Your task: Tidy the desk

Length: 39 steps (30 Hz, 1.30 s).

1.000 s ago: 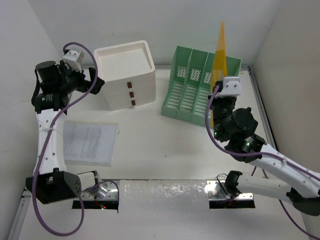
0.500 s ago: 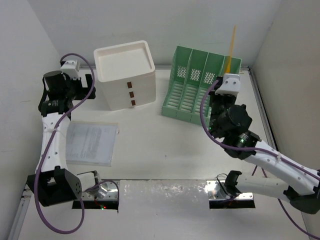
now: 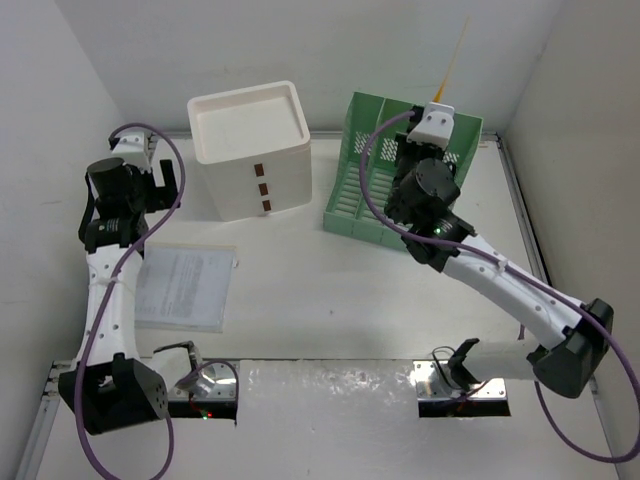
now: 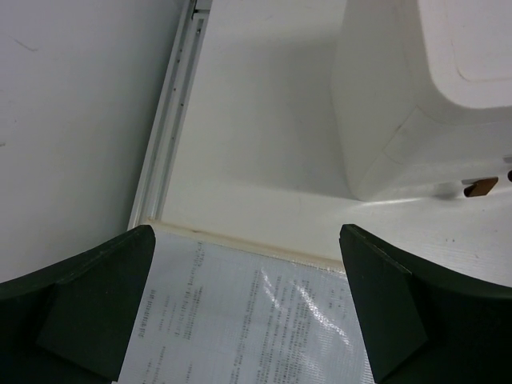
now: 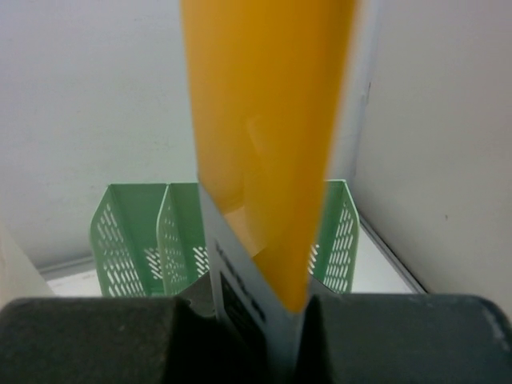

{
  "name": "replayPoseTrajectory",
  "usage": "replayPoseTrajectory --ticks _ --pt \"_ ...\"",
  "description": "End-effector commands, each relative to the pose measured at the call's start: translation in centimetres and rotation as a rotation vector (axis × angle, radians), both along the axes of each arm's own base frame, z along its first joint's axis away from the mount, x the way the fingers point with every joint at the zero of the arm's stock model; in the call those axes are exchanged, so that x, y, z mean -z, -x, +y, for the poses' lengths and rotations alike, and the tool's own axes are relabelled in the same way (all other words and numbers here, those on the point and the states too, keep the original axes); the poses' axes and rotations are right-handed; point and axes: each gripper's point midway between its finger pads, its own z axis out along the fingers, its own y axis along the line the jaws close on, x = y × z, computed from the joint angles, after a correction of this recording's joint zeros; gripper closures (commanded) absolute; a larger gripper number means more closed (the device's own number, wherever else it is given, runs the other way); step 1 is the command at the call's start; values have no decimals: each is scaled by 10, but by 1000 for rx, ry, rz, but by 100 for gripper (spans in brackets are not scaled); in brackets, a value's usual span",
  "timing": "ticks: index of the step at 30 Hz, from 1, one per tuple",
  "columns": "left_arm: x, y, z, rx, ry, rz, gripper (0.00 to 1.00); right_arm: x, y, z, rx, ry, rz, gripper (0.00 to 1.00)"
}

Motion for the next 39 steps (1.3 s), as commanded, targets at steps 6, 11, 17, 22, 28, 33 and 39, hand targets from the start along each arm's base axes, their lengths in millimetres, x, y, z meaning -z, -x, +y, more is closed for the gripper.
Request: replayPoseTrajectory --ticks 6,11,17,22,28,33,39 --pt "-10 -11 18 -42 -35 -39 0 18 -52 -23 30 -130 -85 100" --pt "-5 -13 29 -60 -30 -25 0 39 -73 -21 -70 -120 -110 100" --pt "0 -13 41 -86 -34 -13 0 67 -77 -14 -155 -10 -127 100" --pt "-4 -13 39 -49 -38 -13 0 105 -70 -17 -163 9 -147 100" --pt "-2 -8 37 -11 -72 10 1 139 -67 -17 -174 32 -148 100" --pt "13 -4 31 57 -92 59 0 171 -68 -19 -163 5 -45 77" --pt "60 21 51 144 -144 211 1 156 -67 25 -371 35 123 26"
